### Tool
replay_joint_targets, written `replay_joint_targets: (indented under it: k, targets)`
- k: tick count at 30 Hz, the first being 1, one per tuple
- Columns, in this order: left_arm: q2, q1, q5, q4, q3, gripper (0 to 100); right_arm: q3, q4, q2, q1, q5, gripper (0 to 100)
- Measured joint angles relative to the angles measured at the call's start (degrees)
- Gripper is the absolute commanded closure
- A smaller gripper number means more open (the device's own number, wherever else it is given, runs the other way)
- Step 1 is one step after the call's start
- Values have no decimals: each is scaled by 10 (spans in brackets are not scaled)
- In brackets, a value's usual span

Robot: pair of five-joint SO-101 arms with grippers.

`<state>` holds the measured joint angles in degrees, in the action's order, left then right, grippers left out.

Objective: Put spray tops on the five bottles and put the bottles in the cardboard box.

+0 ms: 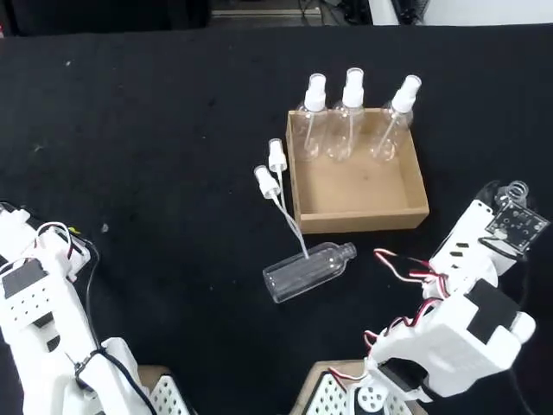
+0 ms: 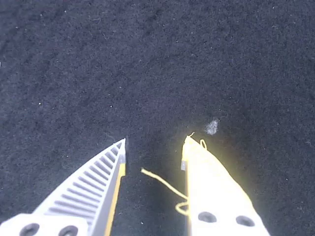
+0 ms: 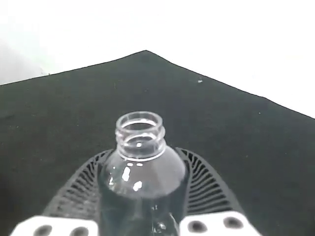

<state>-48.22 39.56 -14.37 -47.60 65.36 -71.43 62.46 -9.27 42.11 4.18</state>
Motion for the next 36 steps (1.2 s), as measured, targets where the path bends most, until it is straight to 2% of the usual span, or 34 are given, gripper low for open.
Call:
replay_joint_targets:
  k: [3, 5, 16, 28, 36]
  targets:
    - [0, 0, 0, 0, 0, 819, -11, 6, 1, -2, 15, 773]
    - [0, 0, 0, 0, 0, 819, -18, 10, 1, -2, 17, 754]
    - [0, 0, 0, 0, 0, 818, -94, 118, -1, -1, 25, 754]
    - [0, 0, 0, 0, 0, 818, -105, 128, 1, -1, 25, 754]
    - [0, 0, 0, 0, 0, 818, -199, 114, 171, -1, 25, 754]
